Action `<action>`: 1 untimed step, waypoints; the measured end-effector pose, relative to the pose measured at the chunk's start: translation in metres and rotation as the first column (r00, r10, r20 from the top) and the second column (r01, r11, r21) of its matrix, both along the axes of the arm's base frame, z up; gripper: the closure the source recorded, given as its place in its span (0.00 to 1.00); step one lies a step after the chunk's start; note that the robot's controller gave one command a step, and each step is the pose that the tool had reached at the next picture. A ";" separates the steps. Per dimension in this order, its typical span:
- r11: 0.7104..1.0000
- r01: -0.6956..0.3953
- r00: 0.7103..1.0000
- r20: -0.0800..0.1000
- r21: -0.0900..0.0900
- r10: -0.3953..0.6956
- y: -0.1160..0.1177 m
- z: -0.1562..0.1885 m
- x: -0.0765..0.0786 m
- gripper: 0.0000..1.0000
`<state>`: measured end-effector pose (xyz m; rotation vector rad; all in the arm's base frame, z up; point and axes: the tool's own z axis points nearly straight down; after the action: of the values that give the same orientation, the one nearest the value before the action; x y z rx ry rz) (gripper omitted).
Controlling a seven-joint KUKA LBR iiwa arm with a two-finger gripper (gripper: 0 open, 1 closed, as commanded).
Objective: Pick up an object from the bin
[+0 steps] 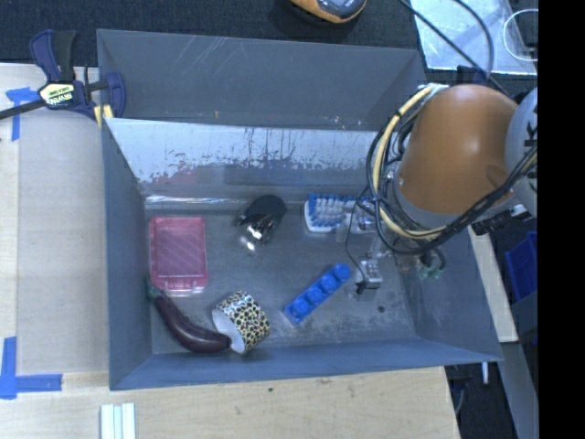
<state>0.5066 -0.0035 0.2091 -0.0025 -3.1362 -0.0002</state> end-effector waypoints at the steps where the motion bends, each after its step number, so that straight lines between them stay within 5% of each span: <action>1: 1.000 0.000 1.000 0.009 0.000 0.000 0.000 0.004 0.002 0.00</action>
Offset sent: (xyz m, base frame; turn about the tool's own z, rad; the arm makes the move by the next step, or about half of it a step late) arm 0.0305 -0.0060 -0.1391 -0.4636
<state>0.5083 -0.0036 0.2134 -0.0026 -3.1448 -0.0001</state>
